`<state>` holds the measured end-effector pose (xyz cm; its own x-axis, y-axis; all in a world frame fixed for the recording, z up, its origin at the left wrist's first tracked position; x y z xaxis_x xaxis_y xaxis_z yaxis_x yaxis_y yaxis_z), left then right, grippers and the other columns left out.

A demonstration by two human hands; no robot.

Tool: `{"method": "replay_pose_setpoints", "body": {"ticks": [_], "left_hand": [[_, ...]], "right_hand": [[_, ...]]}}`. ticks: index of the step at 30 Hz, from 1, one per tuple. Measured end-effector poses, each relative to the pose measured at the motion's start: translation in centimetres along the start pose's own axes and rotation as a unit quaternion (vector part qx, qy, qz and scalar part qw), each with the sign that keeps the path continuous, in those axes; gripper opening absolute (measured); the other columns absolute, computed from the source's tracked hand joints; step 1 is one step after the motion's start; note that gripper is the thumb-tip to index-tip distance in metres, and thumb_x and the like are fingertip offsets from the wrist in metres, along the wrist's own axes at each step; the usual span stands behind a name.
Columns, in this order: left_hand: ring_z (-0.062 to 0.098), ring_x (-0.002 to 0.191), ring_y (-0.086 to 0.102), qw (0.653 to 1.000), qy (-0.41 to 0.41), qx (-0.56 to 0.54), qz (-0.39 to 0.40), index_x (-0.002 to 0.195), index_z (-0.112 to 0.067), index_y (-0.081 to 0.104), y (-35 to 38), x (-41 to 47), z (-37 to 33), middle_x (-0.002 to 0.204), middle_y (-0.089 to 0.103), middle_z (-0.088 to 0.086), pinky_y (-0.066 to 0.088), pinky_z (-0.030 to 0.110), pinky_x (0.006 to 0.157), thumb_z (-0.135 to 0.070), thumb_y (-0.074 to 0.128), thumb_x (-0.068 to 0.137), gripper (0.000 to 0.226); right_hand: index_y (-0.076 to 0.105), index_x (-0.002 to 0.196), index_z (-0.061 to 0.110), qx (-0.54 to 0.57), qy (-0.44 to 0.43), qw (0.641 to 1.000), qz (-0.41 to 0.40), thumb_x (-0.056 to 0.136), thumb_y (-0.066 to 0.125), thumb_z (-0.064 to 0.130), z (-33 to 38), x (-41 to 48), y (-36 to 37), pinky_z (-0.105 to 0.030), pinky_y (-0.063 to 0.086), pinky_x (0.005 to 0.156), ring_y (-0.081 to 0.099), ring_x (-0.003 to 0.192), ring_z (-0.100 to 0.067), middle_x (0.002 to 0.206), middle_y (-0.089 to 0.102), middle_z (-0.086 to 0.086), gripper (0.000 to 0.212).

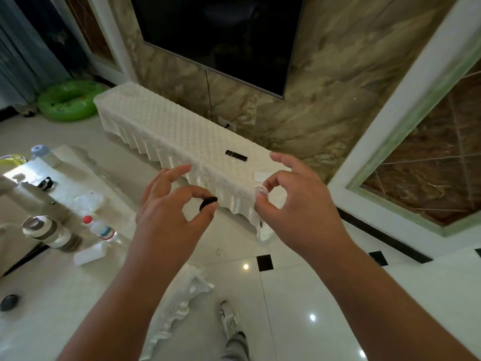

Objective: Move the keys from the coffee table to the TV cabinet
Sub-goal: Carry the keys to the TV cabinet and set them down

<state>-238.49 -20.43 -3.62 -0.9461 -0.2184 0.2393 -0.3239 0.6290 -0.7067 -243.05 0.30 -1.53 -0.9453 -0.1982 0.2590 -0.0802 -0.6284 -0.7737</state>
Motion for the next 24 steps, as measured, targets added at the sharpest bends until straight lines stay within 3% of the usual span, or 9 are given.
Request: {"method": "replay_pose_setpoints", "body": {"ticks": [4,17,24], "left_hand": [[0.015,0.142,0.024,1.000,-0.009,-0.003,0.021,0.093,-0.046,0.067,1.8,4.2,0.3,0.146,0.036,-0.024,0.029,0.049,0.109,-0.050,0.070,0.079,0.015],[0.014,0.143,0.023,1.000,-0.007,-0.005,-0.008,0.092,-0.044,0.067,3.3,15.4,1.2,0.147,0.036,-0.022,0.034,0.058,0.107,-0.049,0.069,0.080,0.014],[0.015,0.142,0.022,0.995,-0.084,0.032,-0.048,0.092,-0.043,0.067,2.5,19.2,3.2,0.147,0.038,-0.019,0.031,0.055,0.110,-0.046,0.071,0.079,0.014]], "right_hand": [[0.052,0.075,0.042,-0.010,0.020,0.999,0.040,0.089,0.060,0.046,-1.3,4.0,0.5,-0.050,0.034,0.112,0.036,0.139,-0.008,0.151,0.041,0.017,0.016],[0.060,0.081,0.040,-0.015,-0.008,0.998,0.068,0.089,0.062,0.049,-3.2,15.2,3.4,-0.038,0.027,0.116,0.029,0.142,-0.006,0.152,0.040,0.018,0.012],[0.064,0.084,0.040,0.012,-0.068,0.993,0.096,0.088,0.062,0.050,-2.2,23.0,8.0,-0.039,0.033,0.112,0.037,0.137,-0.006,0.151,0.042,0.018,0.011]]}}
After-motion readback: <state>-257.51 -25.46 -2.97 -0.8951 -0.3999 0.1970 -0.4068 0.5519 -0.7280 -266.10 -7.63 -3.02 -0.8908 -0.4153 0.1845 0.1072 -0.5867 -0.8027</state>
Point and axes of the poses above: each hand's wrist, its own x-axis towards the middle knuckle, its own y-axis out of the palm, z = x × y, the point moved 5 cm from there along x, towards the middle knuckle
